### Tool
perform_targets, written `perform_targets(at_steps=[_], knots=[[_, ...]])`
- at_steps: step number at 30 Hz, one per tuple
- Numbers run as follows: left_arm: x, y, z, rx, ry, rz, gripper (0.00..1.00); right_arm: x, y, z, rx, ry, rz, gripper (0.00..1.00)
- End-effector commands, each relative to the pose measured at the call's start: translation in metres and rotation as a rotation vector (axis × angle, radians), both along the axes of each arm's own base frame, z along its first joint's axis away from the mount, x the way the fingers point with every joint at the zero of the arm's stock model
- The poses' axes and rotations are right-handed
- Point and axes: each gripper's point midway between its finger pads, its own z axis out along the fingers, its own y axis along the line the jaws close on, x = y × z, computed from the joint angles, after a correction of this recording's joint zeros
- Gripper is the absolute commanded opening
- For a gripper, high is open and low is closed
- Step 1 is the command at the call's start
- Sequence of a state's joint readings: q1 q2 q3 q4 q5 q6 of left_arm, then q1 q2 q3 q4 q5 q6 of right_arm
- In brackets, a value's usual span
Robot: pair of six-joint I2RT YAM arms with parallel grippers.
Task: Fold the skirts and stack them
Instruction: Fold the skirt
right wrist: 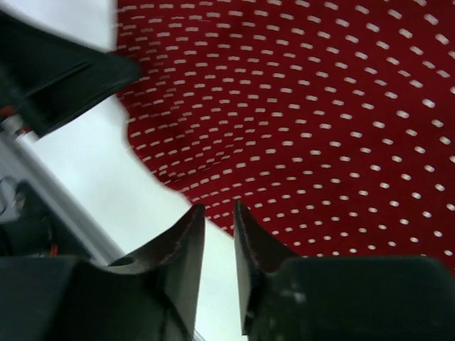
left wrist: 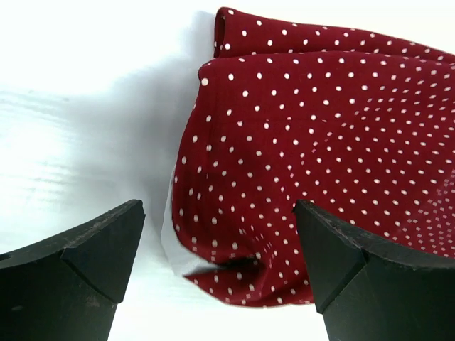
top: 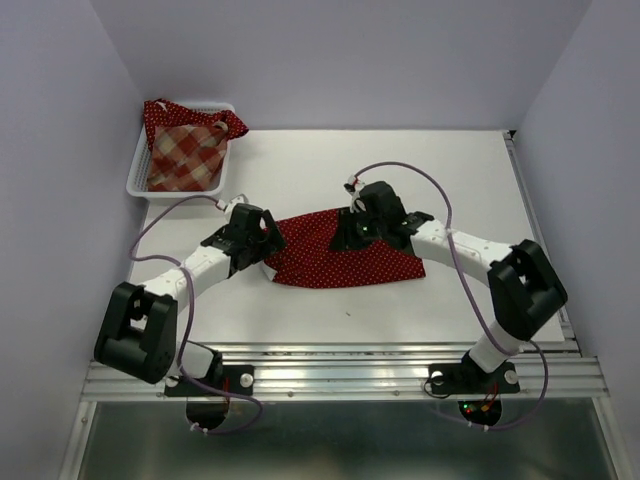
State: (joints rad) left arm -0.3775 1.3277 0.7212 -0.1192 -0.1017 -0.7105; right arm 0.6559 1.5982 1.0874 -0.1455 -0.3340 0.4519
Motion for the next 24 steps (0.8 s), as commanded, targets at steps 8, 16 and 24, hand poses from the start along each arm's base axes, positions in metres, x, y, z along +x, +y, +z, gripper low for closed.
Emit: perform_targets(at_steps=[8, 16, 24], knots=[[0.008, -0.011, -0.048, -0.029, 0.082, -0.090, 0.89, 0.036, -0.005, -0.069, -0.182, 0.092, -0.198, 0.13], [-0.001, -0.026, -0.052, -0.093, 0.090, -0.160, 0.39, 0.031, -0.011, -0.109, -0.243, 0.165, -0.220, 0.07], [0.003, -0.034, -0.036, -0.144, 0.056, -0.165, 0.00, 0.024, -0.017, -0.132, -0.297, 0.189, -0.230, 0.05]])
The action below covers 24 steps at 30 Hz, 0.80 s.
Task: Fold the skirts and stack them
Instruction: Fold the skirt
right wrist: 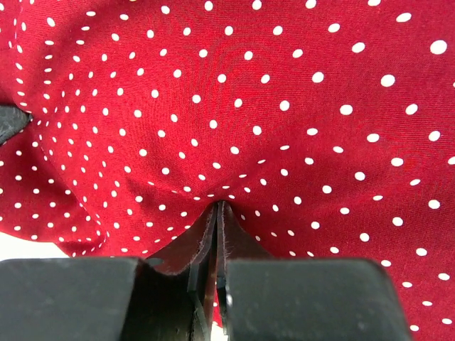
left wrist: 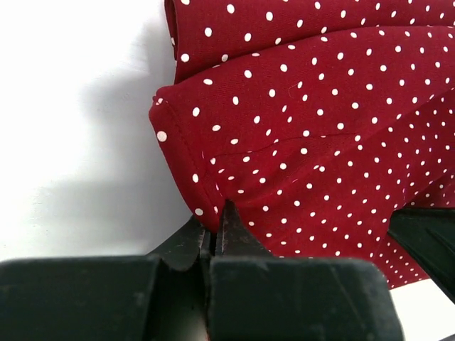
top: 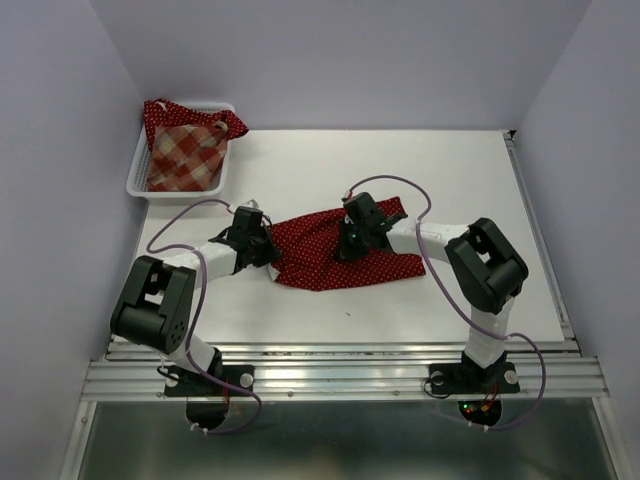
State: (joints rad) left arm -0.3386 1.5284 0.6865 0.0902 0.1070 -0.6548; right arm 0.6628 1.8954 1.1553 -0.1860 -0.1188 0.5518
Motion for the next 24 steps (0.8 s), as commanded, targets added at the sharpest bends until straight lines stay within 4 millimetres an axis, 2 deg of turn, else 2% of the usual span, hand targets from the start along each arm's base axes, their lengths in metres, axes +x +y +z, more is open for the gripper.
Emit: perform_targets(at_steps=[1, 3, 7, 10, 15, 20, 24], knots=[[0.000, -0.008, 0.023, -0.048, -0.050, -0.018, 0.00, -0.008, 0.001, -0.022, -0.055, 0.021, -0.002, 0.05], [0.001, -0.004, 0.034, -0.038, -0.068, 0.003, 0.00, -0.012, 0.004, -0.024, -0.048, 0.032, -0.003, 0.04], [0.009, 0.012, 0.068, 0.016, -0.126, 0.073, 0.00, -0.026, 0.020, -0.023, -0.030, 0.043, 0.032, 0.04], [0.004, 0.026, 0.079, 0.068, -0.111, 0.127, 0.00, -0.038, 0.034, -0.014, -0.006, 0.042, 0.046, 0.04], [-0.005, 0.033, 0.090, 0.088, -0.085, 0.152, 0.00, -0.056, 0.064, 0.011, 0.042, 0.007, 0.085, 0.05], [-0.011, 0.034, 0.109, 0.074, -0.077, 0.169, 0.00, -0.060, 0.092, 0.030, 0.087, -0.046, 0.089, 0.07], [-0.013, 0.036, 0.120, 0.064, -0.097, 0.184, 0.00, -0.054, 0.100, 0.039, 0.120, -0.061, 0.083, 0.08]])
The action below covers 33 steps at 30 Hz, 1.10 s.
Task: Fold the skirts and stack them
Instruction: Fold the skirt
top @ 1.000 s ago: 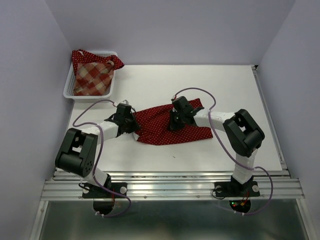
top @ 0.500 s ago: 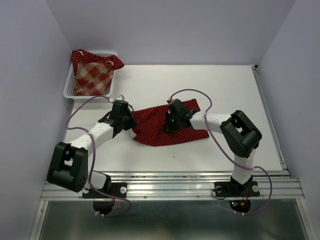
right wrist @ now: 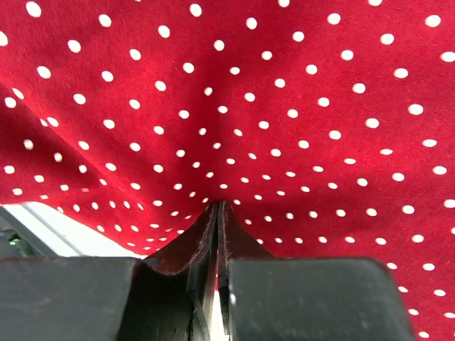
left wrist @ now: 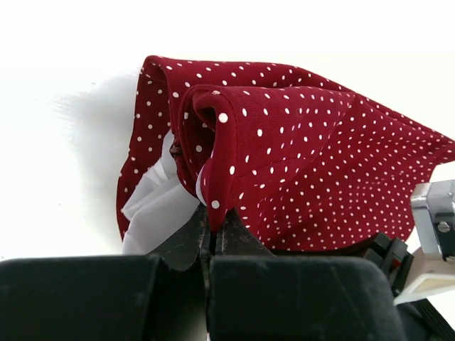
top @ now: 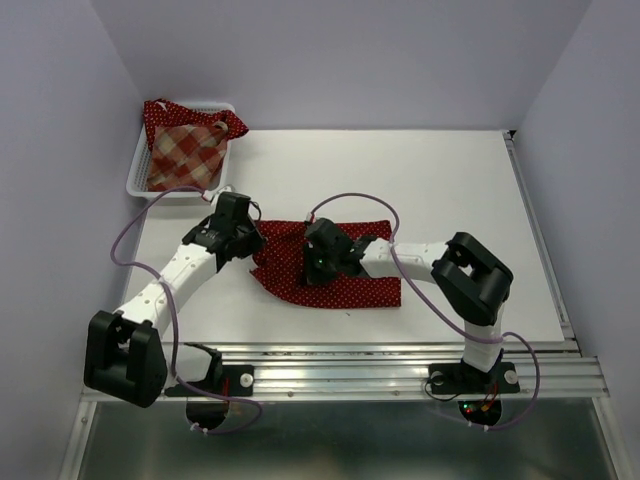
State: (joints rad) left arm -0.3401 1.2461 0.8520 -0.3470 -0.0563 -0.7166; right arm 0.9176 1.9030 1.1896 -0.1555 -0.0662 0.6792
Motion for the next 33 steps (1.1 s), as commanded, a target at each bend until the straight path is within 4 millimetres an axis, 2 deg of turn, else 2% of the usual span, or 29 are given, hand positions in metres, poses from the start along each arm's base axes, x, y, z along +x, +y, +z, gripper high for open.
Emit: perform_targets(at_steps=[1, 5, 10, 12, 13, 15, 16, 22, 25, 31, 33], knots=[[0.001, 0.006, 0.028, 0.009, -0.054, 0.037, 0.00, 0.020, 0.016, 0.030, 0.070, -0.064, -0.040, 0.09], [-0.001, 0.013, 0.010, 0.058, -0.005, 0.045, 0.01, 0.022, 0.013, 0.036, 0.064, -0.091, -0.042, 0.10], [-0.005, 0.016, -0.027, 0.113, 0.094, 0.027, 0.22, 0.019, 0.006, 0.029, 0.033, -0.084, -0.040, 0.10], [-0.007, 0.022, -0.038, 0.146, 0.120, 0.041, 0.41, 0.017, 0.004, 0.026, 0.020, -0.076, -0.038, 0.10], [-0.009, 0.026, -0.044, 0.165, 0.140, 0.052, 0.63, 0.017, 0.003, 0.026, 0.016, -0.074, -0.034, 0.10], [-0.008, 0.037, -0.048, 0.205, 0.144, 0.080, 0.75, 0.016, 0.003, 0.024, 0.012, -0.072, -0.031, 0.10], [-0.008, 0.041, -0.051, 0.223, 0.155, 0.085, 0.97, 0.016, 0.002, 0.024, 0.009, -0.073, -0.033, 0.10], [-0.016, 0.050, -0.070, 0.245, 0.217, 0.109, 0.99, 0.014, 0.000, 0.020, -0.002, -0.060, -0.031, 0.10], [-0.034, 0.054, -0.092, 0.235, 0.268, 0.115, 0.99, 0.013, -0.001, 0.016, -0.013, -0.051, -0.026, 0.10], [-0.030, 0.041, -0.113, 0.151, 0.261, 0.069, 0.98, 0.011, 0.000, 0.010, -0.027, -0.041, -0.006, 0.10], [-0.023, 0.036, -0.115, 0.138, 0.250, 0.048, 0.92, 0.011, -0.001, 0.008, -0.035, -0.038, -0.005, 0.10]])
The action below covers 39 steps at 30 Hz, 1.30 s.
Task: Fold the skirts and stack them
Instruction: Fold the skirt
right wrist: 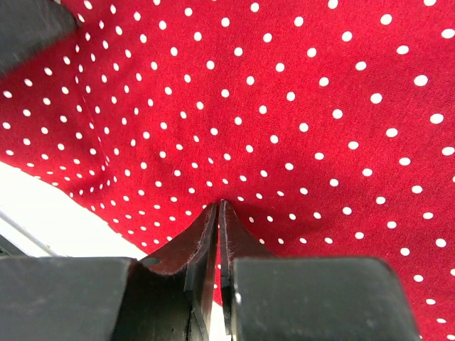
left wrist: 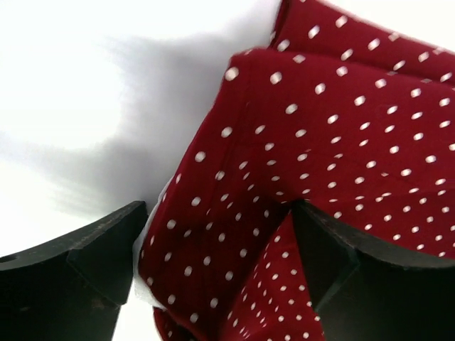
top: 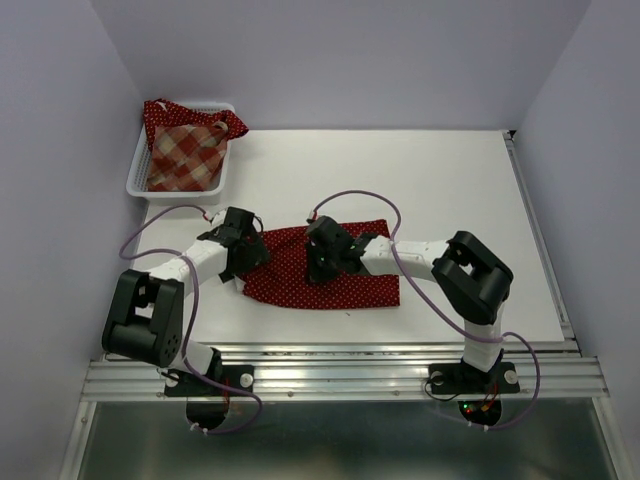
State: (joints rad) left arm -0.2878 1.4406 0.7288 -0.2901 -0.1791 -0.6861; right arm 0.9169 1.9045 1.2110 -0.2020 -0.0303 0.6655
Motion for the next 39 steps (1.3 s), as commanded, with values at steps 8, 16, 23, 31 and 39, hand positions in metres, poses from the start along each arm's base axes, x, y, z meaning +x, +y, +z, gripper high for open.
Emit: perform_targets(at_steps=[8, 16, 23, 31, 39], knots=[[-0.005, -0.027, -0.031, -0.120, 0.039, -0.090, 0.00, 0.009, 0.002, 0.011, 0.002, -0.037, -0.007, 0.10], [0.014, -0.027, 0.023, -0.129, -0.127, -0.075, 0.00, 0.013, -0.004, 0.026, -0.005, -0.104, 0.010, 0.10], [0.012, -0.039, 0.066, -0.116, -0.205, -0.060, 0.00, 0.020, -0.017, 0.057, -0.008, -0.212, 0.005, 0.10], [0.010, -0.060, 0.105, -0.086, -0.237, -0.086, 0.00, 0.026, -0.052, 0.061, -0.076, -0.270, -0.126, 0.10], [0.018, -0.088, 0.143, -0.070, -0.267, -0.137, 0.00, 0.037, -0.105, 0.046, -0.133, -0.249, -0.259, 0.10]])
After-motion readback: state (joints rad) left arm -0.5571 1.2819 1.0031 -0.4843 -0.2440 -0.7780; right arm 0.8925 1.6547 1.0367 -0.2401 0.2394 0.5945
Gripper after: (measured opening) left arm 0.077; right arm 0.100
